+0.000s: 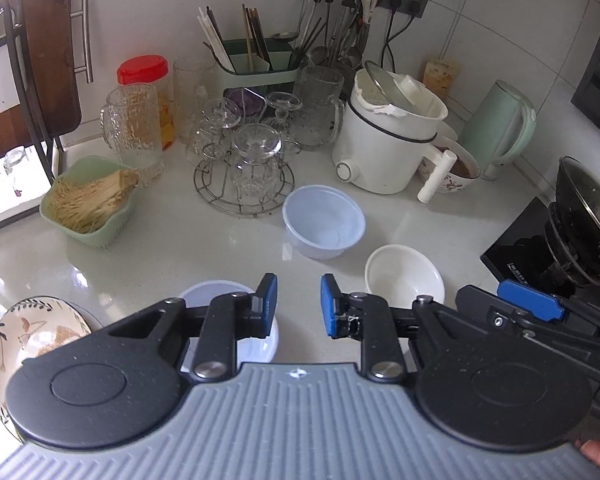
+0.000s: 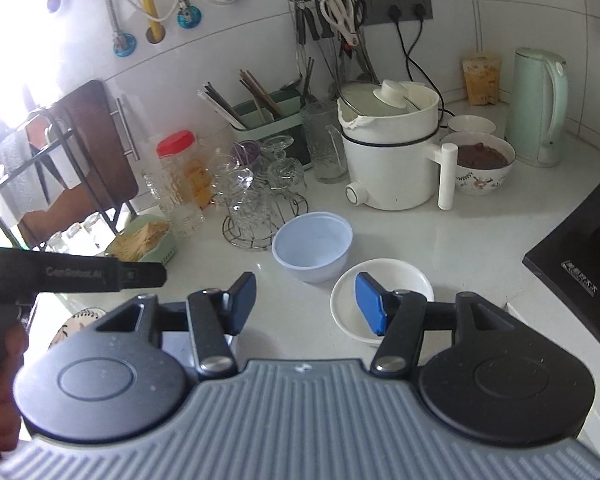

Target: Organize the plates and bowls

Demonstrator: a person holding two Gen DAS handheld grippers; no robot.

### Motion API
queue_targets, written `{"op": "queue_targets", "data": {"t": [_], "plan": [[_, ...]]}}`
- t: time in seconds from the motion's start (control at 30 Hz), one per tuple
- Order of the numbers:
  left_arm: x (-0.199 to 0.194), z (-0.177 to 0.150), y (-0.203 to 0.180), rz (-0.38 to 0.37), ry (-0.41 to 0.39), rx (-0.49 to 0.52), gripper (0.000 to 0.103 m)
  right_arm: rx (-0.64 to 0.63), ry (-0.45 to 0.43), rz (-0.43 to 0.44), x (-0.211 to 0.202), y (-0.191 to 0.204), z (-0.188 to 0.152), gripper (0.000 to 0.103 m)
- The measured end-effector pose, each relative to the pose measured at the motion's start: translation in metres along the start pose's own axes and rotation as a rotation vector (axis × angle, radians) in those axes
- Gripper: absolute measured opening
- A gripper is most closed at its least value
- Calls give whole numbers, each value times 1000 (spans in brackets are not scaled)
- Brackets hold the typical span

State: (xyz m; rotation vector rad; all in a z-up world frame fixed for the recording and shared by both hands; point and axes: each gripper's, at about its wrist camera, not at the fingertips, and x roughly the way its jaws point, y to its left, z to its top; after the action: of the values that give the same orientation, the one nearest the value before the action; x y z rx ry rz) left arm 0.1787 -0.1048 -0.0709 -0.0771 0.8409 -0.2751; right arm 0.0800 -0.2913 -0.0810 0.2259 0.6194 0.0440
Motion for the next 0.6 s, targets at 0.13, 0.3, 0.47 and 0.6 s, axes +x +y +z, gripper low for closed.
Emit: {"op": "queue_targets", "data": {"t": [0.13,0.3,0.47,0.6], "plan": [[5,5,11,-23,4,2,27,-11,0,-22,6,9,3,59],[16,14,21,-64,26,36,27,-5,-17,-77,4,14,15,58],[28,15,29,-92,46,69,27,38,29,-90,17,20,12,58],[31,16,37,-117,52,75,27,56,37,-103,24,30,9,58]]}}
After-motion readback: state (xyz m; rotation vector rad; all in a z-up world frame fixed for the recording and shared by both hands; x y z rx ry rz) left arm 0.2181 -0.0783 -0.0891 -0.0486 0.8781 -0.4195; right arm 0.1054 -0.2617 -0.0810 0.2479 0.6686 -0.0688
